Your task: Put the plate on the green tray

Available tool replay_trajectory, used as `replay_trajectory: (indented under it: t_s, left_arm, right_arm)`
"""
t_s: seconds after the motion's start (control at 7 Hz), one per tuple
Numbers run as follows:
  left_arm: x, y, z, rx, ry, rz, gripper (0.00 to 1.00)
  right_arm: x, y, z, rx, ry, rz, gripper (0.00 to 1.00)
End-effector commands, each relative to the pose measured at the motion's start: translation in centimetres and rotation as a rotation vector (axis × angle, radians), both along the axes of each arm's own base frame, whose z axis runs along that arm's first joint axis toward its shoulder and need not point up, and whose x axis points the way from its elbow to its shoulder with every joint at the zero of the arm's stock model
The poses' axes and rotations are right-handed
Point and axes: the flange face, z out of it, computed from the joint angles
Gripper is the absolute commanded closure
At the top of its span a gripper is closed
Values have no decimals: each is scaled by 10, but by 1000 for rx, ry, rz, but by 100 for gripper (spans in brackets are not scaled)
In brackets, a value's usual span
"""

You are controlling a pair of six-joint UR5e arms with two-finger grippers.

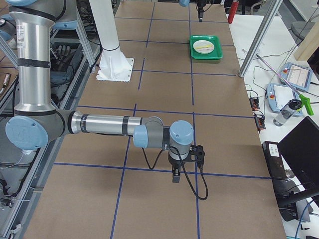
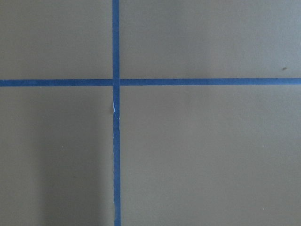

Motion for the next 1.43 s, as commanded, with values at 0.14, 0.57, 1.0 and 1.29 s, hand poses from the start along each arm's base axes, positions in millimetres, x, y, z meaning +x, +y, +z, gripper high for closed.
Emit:
replay_trajectory:
  t_s: [0.14,0.57,1.0,1.29]
  left_arm:
    - [-145,107,70,113,-157,82,0]
    - [-233,201,163,86,-184,83,0]
    - [-235,226,182,38,-182,83,0]
    - [-234,224,185,38,-179,84,0]
  right_arm:
    - [0,0,0,-2,0,0,0]
    - [0,0,0,0,0,0,0]
    - [0,0,0,-2,0,0,0]
    - [0,0,0,0,-1,0,0]
